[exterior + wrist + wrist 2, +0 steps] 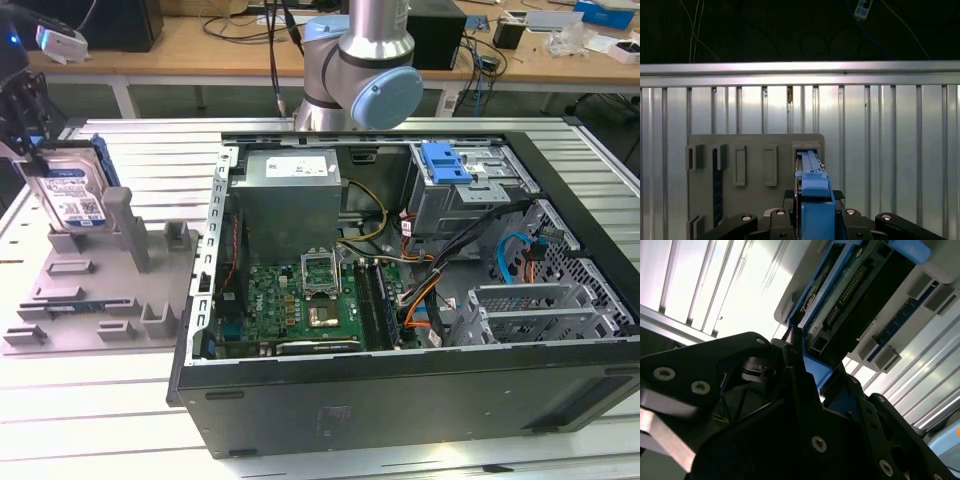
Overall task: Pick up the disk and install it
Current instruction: 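Pick up the disk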
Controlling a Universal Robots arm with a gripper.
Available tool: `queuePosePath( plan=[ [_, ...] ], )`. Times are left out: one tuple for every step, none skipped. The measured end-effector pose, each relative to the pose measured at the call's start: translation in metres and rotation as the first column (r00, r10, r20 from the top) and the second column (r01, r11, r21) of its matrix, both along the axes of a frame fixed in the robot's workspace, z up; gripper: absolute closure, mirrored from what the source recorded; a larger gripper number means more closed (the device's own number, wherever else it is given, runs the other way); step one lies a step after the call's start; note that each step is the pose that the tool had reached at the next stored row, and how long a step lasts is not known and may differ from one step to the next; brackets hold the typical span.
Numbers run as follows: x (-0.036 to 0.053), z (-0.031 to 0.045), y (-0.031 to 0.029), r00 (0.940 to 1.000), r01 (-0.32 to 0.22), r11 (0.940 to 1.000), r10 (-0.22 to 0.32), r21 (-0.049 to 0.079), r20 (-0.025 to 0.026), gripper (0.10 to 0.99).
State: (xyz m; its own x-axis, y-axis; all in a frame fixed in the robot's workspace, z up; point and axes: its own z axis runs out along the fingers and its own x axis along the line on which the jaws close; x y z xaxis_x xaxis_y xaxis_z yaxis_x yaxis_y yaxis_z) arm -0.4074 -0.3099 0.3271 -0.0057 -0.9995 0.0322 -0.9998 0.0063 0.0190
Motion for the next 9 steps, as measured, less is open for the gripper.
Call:
queuePosePath(
  plan=[
    [0.0000, 0.0015, 0.0000, 1.0000, 0.000, 1.0000, 0.000, 0.000, 0.0001, 0.718],
    [0.0000, 0.0035, 0.0000, 1.0000, 0.000, 1.0000, 0.000, -0.001, 0.0001, 0.718],
    [0.0000, 0.0061, 0.0000, 1.0000, 0.000, 1.0000, 0.000, -0.001, 0.0001, 0.718],
    [0.0000, 0.0080, 0.0000, 1.0000, 0.000, 1.0000, 0.000, -0.001, 0.0001, 0.718],
    [0.0001, 0.0119, 0.0000, 1.0000, 0.000, 1.0000, 0.000, -0.001, 0.0001, 0.718],
    [0.0000, 0.0149, 0.0000, 1.0000, 0.000, 1.0000, 0.000, -0.002, 0.0002, 0.718],
    [0.0000, 0.0169, 0.0000, 1.0000, 0.000, 1.0000, 0.000, -0.002, 0.0001, 0.718],
    [0.0000, 0.0189, 0.0000, 1.0000, 0.000, 1.0000, 0.000, -0.002, 0.0000, 0.718],
    [0.0000, 0.0207, 0.0000, 1.0000, 0.000, 1.0000, 0.000, -0.002, 0.0001, 0.718]
  ],
)
